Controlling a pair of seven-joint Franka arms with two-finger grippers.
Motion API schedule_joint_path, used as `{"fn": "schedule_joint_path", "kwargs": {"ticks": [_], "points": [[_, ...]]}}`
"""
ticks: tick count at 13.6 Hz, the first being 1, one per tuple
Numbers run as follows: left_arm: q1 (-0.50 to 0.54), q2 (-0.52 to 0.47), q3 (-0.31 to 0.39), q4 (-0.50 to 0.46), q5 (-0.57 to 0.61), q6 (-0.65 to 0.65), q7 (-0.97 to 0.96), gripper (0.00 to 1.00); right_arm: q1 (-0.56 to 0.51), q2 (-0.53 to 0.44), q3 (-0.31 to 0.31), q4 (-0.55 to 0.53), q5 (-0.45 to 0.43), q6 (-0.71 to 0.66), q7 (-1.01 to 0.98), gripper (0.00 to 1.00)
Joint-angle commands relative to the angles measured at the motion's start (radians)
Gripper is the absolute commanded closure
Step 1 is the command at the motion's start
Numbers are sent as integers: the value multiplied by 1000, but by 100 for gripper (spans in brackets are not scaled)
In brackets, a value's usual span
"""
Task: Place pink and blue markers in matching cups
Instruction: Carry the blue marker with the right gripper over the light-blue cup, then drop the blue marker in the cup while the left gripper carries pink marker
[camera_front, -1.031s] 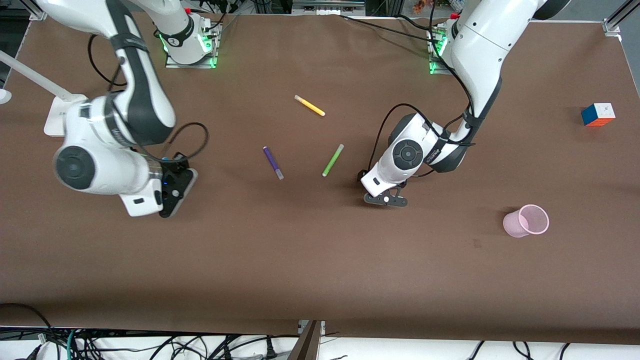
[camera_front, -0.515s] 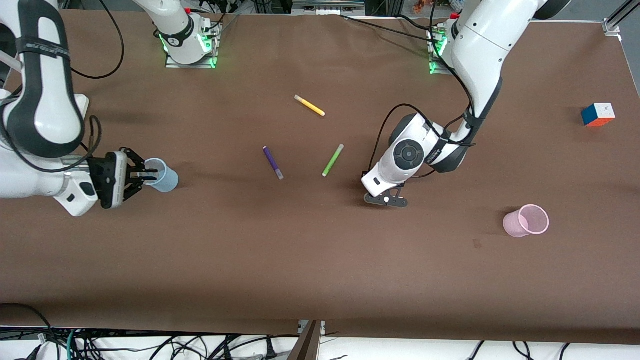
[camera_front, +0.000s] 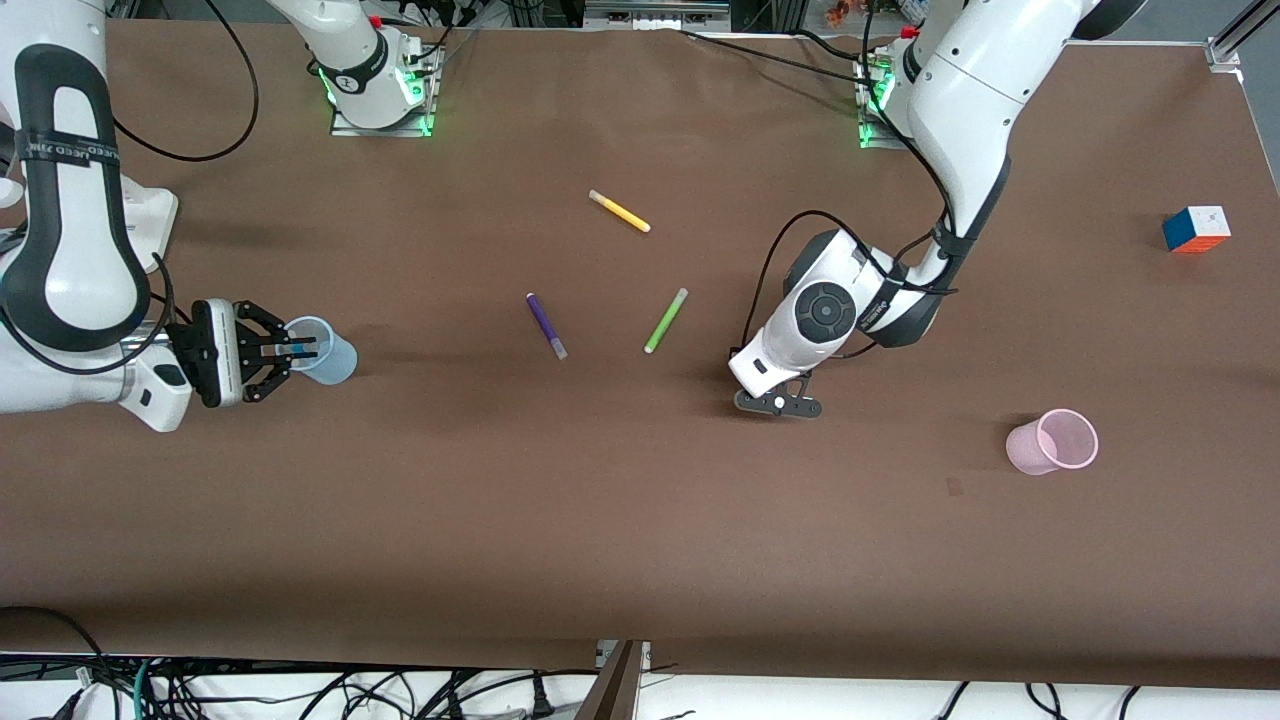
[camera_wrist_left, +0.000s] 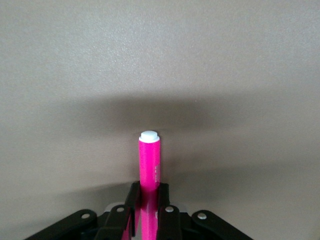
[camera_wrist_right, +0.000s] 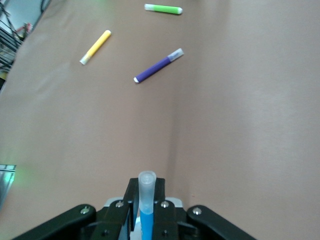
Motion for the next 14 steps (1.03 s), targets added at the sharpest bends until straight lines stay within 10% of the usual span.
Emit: {"fn": "schedule_joint_path", "kwargs": {"ticks": [1,9,10,11,14], "points": [[13,-65,-7,-30,29,-12,2,100,-26,-15,10,-47,38,-29,-49,100],[195,-362,-3,-24,29,-313,424,100,-58,8,10,-86,39,-16,-143,100],[258,-381,-4,-21,29,-313,545,100,-59,9,10,-84,41,-10,-142,67],[321,-387,-6,-16,24,-308,677,100,-61,20,10,-78,60,-9,-142,2],[516,-373,-7,10,-92,-213,1223,100,-73,23,10,-29,81,-28,55,0]]}}
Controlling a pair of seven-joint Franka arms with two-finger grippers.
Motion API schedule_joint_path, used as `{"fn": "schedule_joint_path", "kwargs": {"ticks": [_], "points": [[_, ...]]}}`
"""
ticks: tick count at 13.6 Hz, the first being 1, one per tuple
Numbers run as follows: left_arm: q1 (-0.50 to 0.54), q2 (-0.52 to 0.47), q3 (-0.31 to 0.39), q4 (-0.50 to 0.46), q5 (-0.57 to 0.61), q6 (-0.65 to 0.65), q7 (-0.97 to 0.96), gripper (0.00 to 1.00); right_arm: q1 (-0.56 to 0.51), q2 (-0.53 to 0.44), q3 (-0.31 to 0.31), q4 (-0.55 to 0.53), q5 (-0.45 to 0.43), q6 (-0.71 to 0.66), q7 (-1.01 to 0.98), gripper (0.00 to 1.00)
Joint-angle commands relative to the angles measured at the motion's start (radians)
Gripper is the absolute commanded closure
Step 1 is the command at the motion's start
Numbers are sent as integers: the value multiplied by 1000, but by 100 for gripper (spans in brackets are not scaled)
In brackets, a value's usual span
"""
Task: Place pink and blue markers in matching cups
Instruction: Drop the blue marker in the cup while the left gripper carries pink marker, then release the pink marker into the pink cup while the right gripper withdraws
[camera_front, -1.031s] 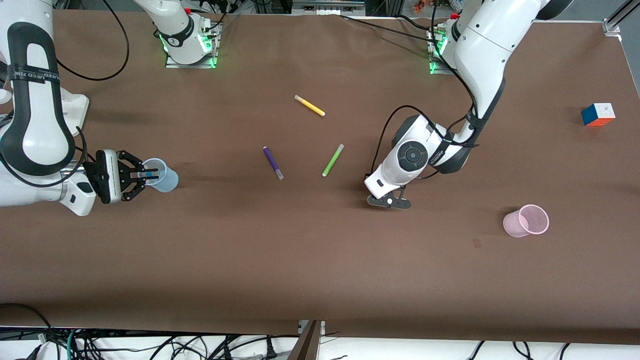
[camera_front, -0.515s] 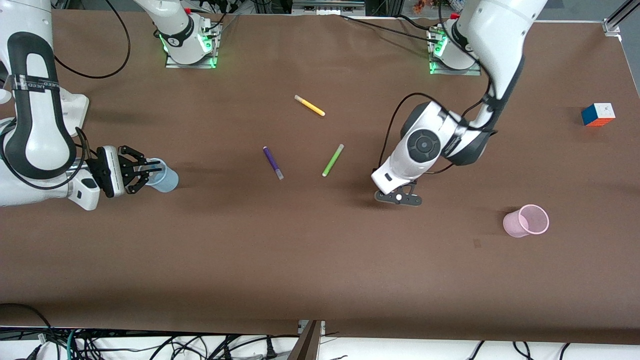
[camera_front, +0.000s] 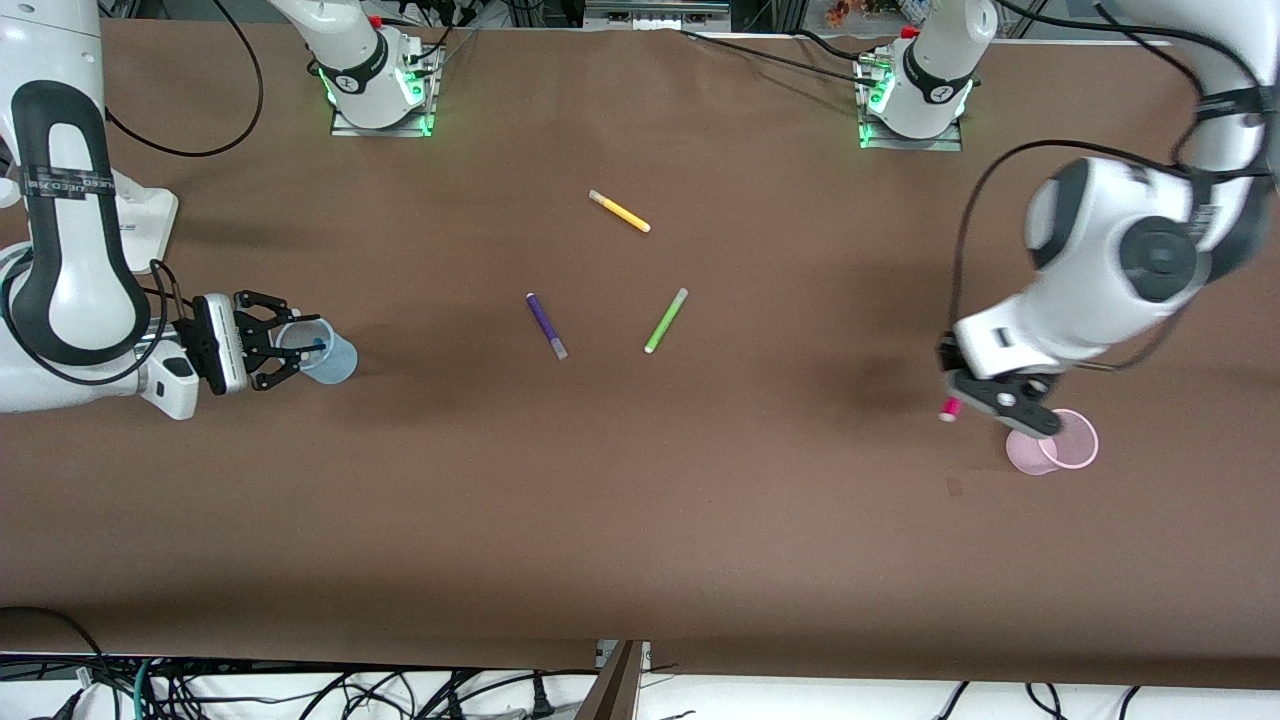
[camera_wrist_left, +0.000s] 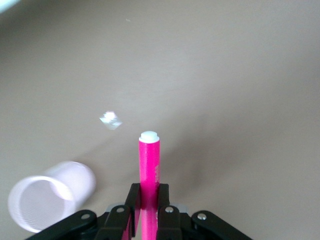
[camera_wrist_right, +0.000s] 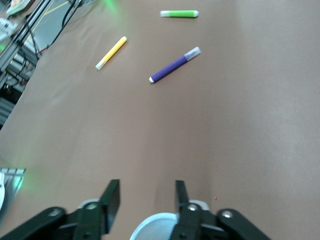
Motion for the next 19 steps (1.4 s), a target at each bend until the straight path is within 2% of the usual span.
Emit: {"fn": "schedule_joint_path", "kwargs": {"ticks": [1,4,8,11,13,15,16,18,19], "points": [[124,30,-20,0,-125,63,371,100,-18,-6,10,73,17,-39,205,0],[190,79,-20,2,-239,152,651,100,-6,-7,12,182,-8,-128,578,0],[259,182,-20,47,-483,180,1026,100,55,-13,19,287,-171,-131,1072,0],[294,209,-20,57,-502,180,1104,100,109,-36,25,305,-317,-150,1365,0],[307,238,-20,77,-566,180,1202,100,140,-82,44,293,-403,-164,1560,0],[327,272,-20,81,-624,180,1279,100,151,-136,100,258,-483,-177,1773,0],[330,283,-20,83,-630,180,1289,100,151,-176,122,227,-520,-174,1842,0],[333,284,-20,83,-630,178,1289,100,145,-297,127,130,-538,-161,1897,0],[333,284,-20,83,-633,178,1289,90,141,-369,127,67,-539,-138,1889,0]]}}
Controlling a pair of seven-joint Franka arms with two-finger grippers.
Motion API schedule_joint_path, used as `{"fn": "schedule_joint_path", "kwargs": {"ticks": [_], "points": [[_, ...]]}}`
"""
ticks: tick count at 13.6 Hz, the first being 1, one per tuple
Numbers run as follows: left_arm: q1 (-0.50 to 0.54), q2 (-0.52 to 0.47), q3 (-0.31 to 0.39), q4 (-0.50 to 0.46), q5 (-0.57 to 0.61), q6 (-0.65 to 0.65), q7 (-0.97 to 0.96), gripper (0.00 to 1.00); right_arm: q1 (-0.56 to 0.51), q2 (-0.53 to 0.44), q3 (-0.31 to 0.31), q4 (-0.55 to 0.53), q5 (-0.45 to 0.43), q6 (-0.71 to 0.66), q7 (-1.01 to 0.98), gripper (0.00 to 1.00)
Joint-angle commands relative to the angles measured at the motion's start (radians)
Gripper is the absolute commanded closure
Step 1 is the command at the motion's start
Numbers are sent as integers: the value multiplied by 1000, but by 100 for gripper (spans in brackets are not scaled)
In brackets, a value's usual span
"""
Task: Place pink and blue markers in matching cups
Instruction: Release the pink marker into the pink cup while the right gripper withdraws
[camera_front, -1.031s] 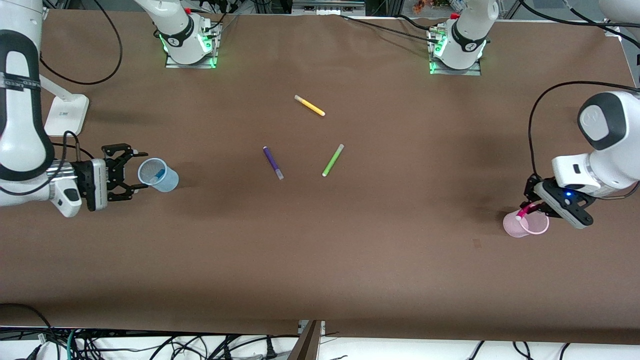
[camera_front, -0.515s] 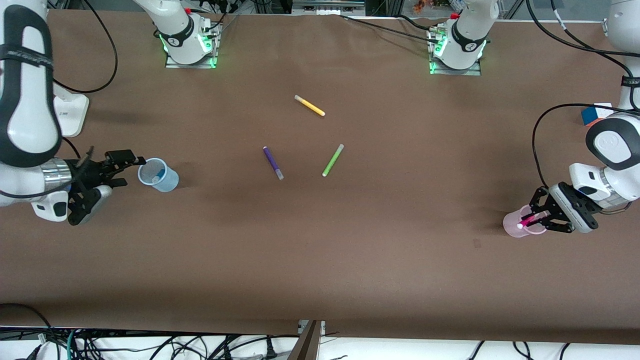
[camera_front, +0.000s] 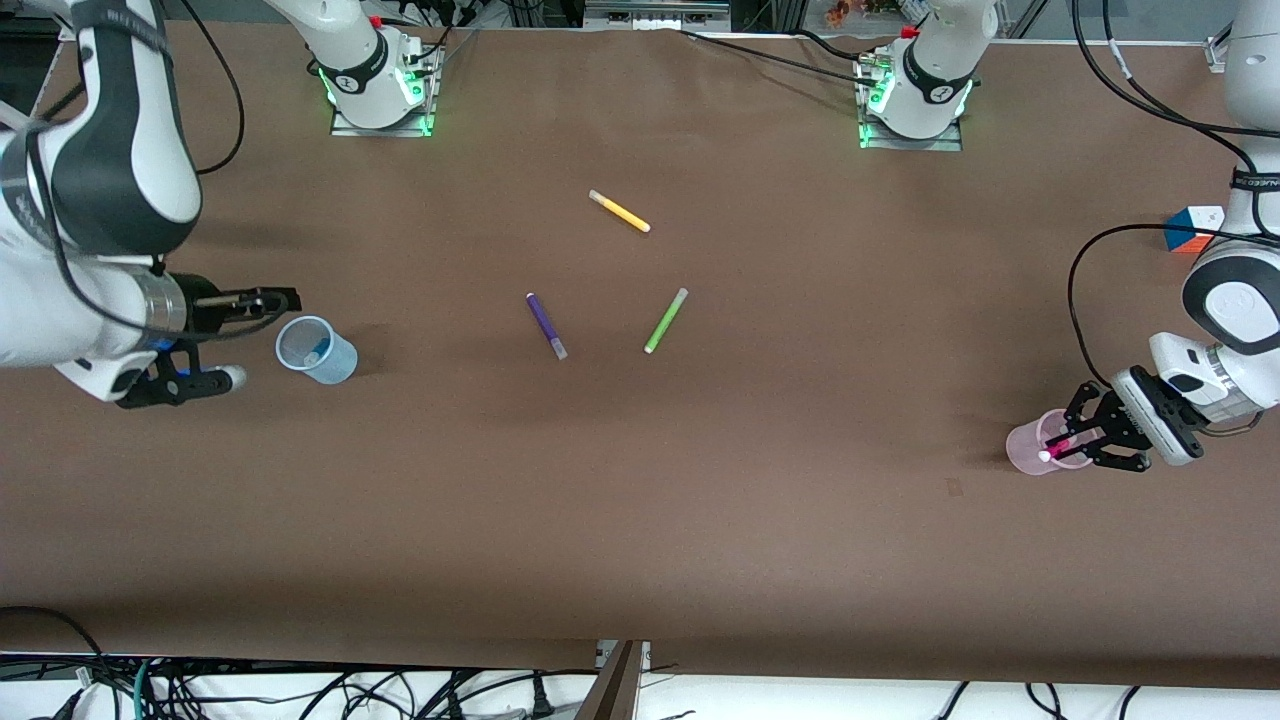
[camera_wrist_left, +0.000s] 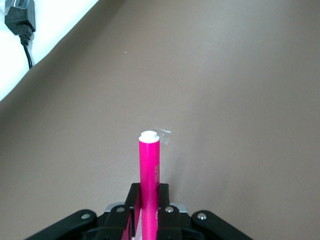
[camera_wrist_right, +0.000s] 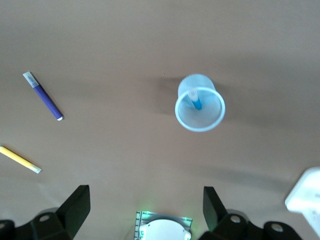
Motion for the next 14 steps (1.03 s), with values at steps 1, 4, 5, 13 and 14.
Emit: {"fn": "schedule_joint_path", "kwargs": {"ticks": [1,4,5,13,14], "points": [[15,13,-16,28,-31,-12,37,70,-20,-220,8,-206,-25,65,18,0],[26,13,-16,30,-29,-15,55,0,-43,-352,8,-232,-57,65,17,0],[26,13,-16,36,-29,-18,55,0,-54,-388,3,-231,-91,75,17,0],[-38,-192,-33,54,191,-233,-663,0,-60,-440,-29,-226,-91,27,27,0],[-64,-224,-35,59,243,-291,-807,0,-60,-437,-30,-226,-70,13,27,0]]}}
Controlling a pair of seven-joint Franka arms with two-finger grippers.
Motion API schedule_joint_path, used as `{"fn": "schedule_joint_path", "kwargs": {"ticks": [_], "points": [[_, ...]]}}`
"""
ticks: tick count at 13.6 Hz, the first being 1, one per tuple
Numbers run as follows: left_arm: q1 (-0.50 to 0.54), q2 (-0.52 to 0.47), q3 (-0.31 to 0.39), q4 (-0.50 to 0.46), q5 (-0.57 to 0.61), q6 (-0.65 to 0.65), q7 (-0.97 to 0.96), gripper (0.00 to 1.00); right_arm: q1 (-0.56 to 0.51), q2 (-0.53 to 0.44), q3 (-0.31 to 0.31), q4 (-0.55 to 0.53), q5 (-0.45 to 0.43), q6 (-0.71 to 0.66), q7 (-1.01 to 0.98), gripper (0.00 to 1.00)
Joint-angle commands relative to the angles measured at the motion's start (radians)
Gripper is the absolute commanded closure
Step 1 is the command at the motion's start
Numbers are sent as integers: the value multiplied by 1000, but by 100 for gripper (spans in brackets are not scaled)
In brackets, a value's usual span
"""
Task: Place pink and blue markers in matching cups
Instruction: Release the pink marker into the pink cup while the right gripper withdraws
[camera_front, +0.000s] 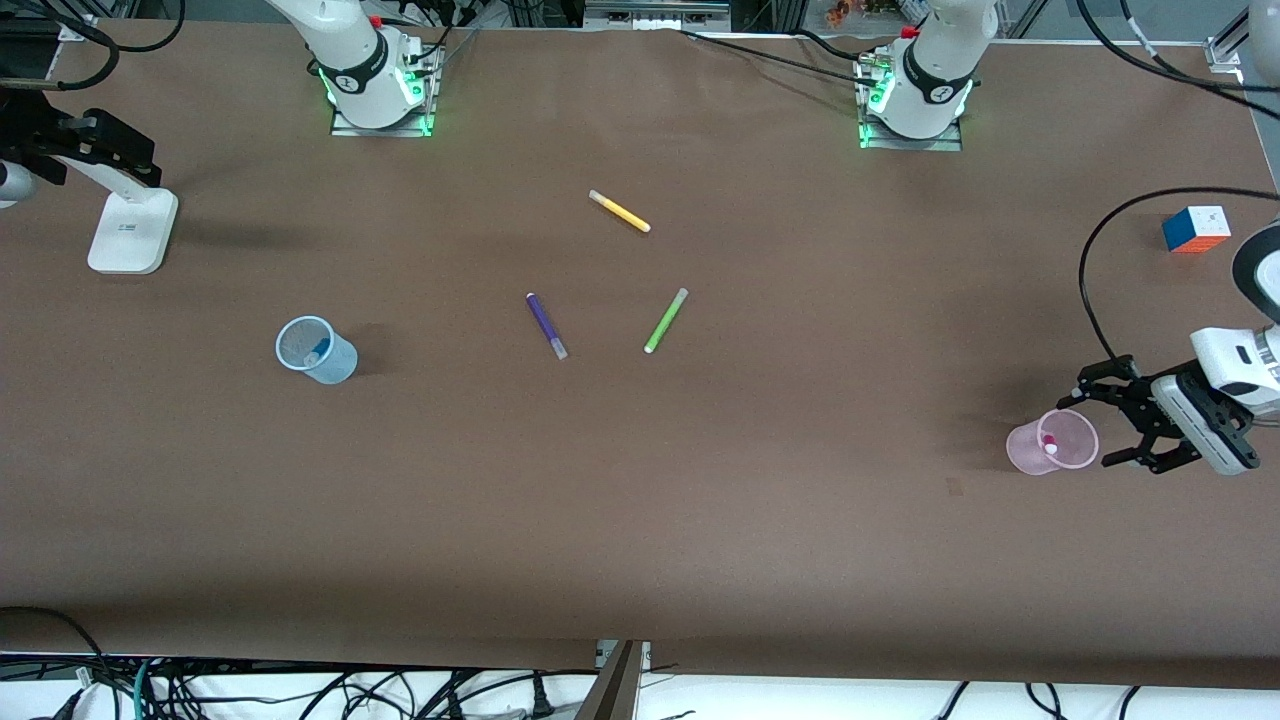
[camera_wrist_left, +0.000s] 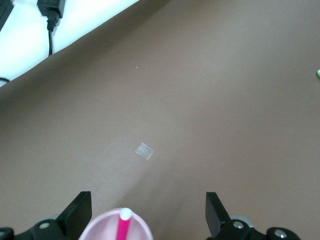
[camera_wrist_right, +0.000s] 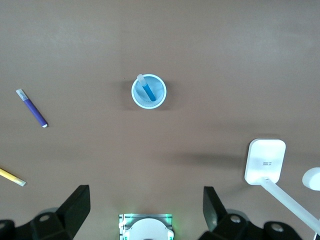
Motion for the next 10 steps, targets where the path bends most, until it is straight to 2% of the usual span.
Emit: {"fn": "schedule_joint_path", "kwargs": {"ticks": [1,3,7,10], "points": [[-75,-115,1,4,135,-127,-376,0,-1,-6,-8,-12,40,-25,13,0],[-163,-146,1,77,244,-274,-646,0,-1,-1,-16,-6,47,-26,5,0],[-330,-157,-4,230,362,-537,-1108,0,-1,32,-16,37,45,-33,1,0],[-424,-158,-4,295,427,-690,-1301,0,-1,43,-16,45,45,-34,-1,0]]}}
